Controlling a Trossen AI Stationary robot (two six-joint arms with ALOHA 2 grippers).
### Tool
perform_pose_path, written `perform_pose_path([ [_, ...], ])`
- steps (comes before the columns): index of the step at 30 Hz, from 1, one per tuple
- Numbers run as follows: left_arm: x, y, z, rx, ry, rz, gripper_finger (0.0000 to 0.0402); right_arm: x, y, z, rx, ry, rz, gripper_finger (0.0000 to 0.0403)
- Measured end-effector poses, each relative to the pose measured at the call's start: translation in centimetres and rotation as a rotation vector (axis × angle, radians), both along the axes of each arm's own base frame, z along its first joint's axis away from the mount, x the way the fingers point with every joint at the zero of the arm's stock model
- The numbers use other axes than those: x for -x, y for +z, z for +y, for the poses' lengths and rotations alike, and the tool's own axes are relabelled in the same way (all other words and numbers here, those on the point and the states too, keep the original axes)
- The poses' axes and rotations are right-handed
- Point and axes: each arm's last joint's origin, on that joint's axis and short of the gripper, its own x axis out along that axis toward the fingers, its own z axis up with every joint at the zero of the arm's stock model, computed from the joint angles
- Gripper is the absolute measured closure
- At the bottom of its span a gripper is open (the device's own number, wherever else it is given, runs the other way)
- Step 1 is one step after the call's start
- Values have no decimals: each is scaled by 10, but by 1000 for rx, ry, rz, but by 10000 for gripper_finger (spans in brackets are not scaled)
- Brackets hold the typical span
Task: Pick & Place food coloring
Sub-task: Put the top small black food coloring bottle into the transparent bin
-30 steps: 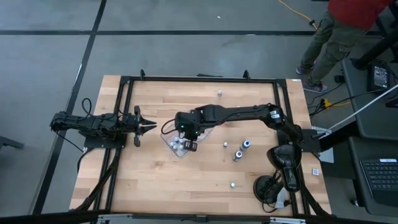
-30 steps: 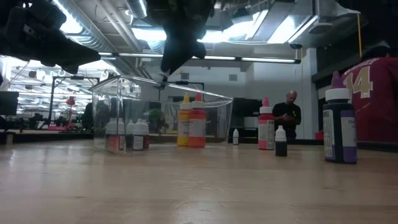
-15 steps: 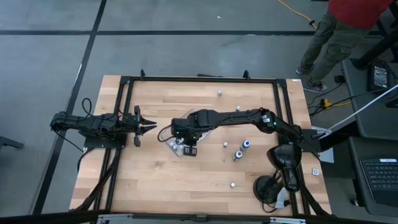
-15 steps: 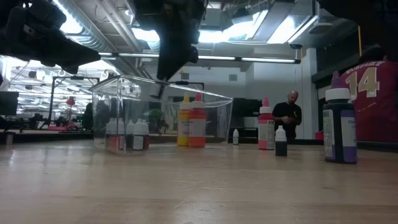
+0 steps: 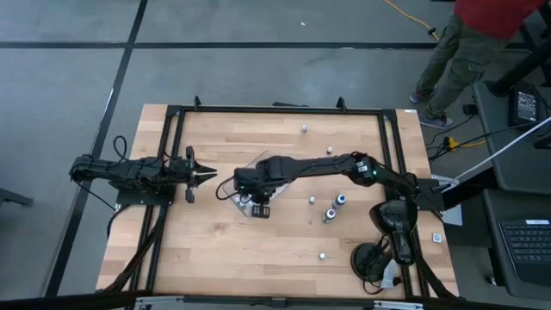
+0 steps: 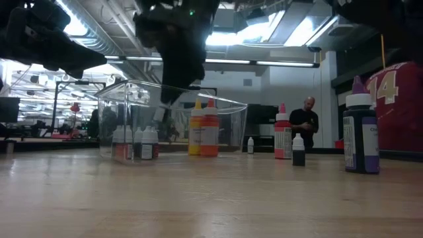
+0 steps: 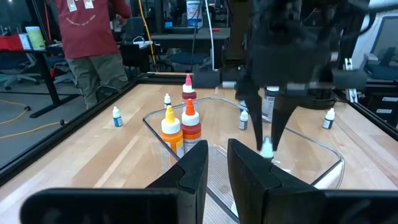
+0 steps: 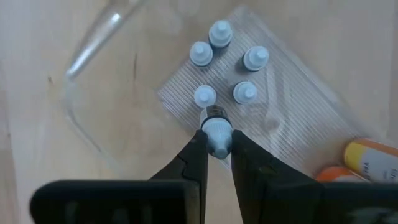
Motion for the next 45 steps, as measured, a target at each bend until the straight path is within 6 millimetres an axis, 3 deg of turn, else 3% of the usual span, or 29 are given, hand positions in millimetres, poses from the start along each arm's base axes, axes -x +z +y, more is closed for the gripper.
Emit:
perform_pose_path([
  [7, 0, 0, 0, 0, 0, 0, 348, -5, -18, 1, 10, 25, 30, 347],
  [31, 0, 0, 0, 0, 0, 0, 349, -8, -25, -6, 26, 63, 6, 347],
  [37, 0, 0, 0, 0, 0, 0, 343, -11, -38, -6, 27, 68, 32, 347],
  [45, 0, 0, 0, 0, 0, 0, 349, -11, -39, -6, 20, 92, 35, 347],
])
